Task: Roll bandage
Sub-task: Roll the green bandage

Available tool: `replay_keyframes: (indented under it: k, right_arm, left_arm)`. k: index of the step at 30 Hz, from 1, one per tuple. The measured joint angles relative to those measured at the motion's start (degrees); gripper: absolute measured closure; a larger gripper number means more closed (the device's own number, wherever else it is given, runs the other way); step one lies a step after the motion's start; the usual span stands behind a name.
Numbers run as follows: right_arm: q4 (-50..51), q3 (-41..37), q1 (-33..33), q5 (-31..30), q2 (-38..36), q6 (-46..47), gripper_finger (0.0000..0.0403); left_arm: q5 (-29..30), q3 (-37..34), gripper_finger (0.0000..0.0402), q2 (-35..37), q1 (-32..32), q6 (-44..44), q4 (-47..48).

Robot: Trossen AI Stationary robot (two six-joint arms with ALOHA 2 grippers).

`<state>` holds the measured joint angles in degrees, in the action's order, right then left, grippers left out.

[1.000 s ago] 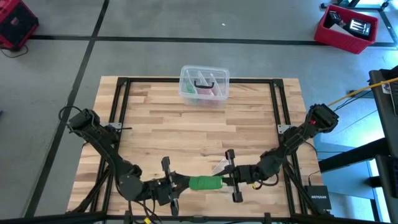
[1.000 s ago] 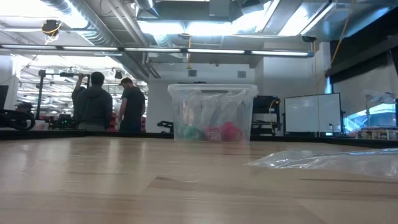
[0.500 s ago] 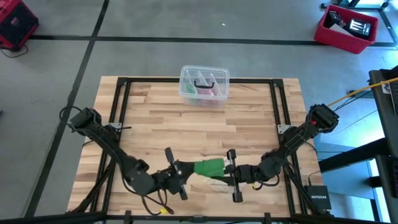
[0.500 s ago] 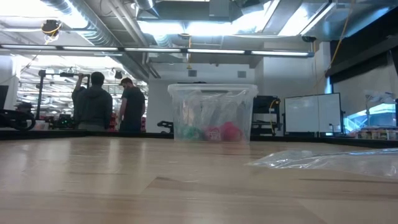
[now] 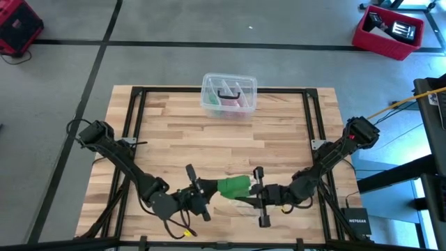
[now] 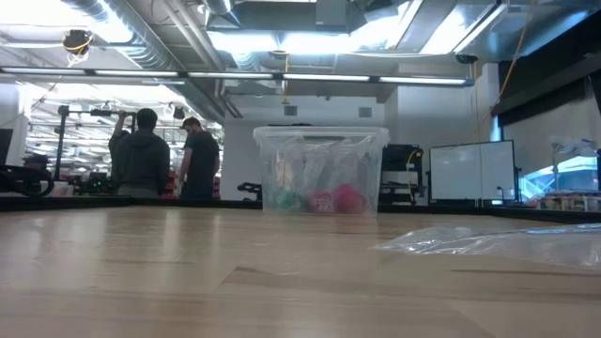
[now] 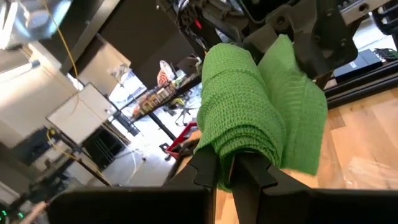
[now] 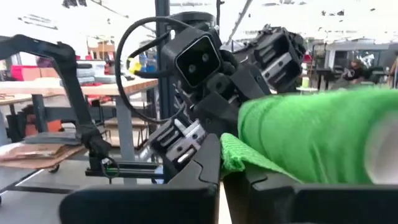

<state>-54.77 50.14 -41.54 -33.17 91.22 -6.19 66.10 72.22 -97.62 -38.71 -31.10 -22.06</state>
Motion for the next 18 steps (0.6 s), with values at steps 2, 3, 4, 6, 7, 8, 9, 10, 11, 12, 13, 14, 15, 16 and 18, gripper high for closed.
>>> replay_keyframes:
  k: [2, 3, 4, 6, 7, 8, 9, 10, 11, 12, 13, 14, 15, 16, 18]
  right_arm:
    - [2.1, 0.8, 0.1, -0.3, 0.0, 0.8, 0.0394]
    - [3.0, 0.9, 0.1, -0.8, 0.0, 1.3, 0.0394]
    - [3.8, 1.0, 0.4, -1.2, 0.0, 1.9, 0.0393]
    - [4.5, 1.0, 0.7, -2.2, 0.0, 4.0, 0.0393]
    - [4.6, 1.0, 0.7, -2.7, 0.0, 4.8, 0.0393]
    - [4.8, 1.0, 0.7, -2.8, 0.0, 5.7, 0.0393]
    - [4.9, 1.0, 0.6, -2.5, 0.0, 6.0, 0.0393]
    - [4.9, 1.0, 0.6, -2.2, 0.0, 6.1, 0.0393]
    - [4.6, 1.0, 0.6, -2.3, 0.1, 6.1, 0.0393]
    - [4.0, 1.0, 0.6, -2.4, 0.1, 6.1, 0.0393]
    - [3.8, 1.0, 0.4, -2.4, 0.1, 6.1, 0.0393]
    - [3.4, 1.0, 0.4, -2.3, 0.1, 6.2, 0.0393]
    - [3.1, 1.0, 0.3, -2.3, 0.1, 6.2, 0.0393]
    - [3.0, 1.0, 0.3, -2.1, 0.1, 6.2, 0.0393]
    - [2.7, 1.0, 0.3, -2.0, 0.1, 6.2, 0.0393]
  left_arm:
    - [-0.4, -0.5, 0.0384, -0.5, 0.4, 1.7, 0.0]
    - [-0.5, -0.5, 0.0384, -0.9, 0.7, 2.5, 0.2]
    - [-0.5, -0.5, 0.0384, -1.2, 0.8, 3.4, 0.2]
    - [-0.5, -0.5, 0.0384, -2.1, 1.0, 5.1, 0.6]
    - [-0.5, -0.5, 0.0384, -2.5, 1.1, 5.9, 0.6]
    - [-0.6, -0.5, 0.0384, -2.9, 1.1, 6.9, 0.8]
    - [-0.8, -0.5, 0.0384, -3.2, 1.0, 8.2, 1.6]
    - [-1.0, -0.5, 0.0384, -3.4, 1.0, 9.5, 2.6]
    - [-1.0, -0.5, 0.0384, -3.7, 0.9, 10.7, 3.4]
    - [-1.0, -0.4, 0.0384, -3.9, 0.9, 11.6, 3.9]
    - [-1.0, -0.4, 0.0384, -4.0, 0.8, 12.4, 4.1]
    - [-1.0, -0.4, 0.0384, -4.3, 0.8, 12.9, 4.2]
    - [-1.1, -0.3, 0.0384, -4.3, 0.7, 13.2, 4.2]
    - [-1.2, -0.3, 0.0384, -4.3, 0.5, 13.3, 4.4]
    - [-1.1, -0.4, 0.0384, -4.4, 0.5, 13.3, 4.6]
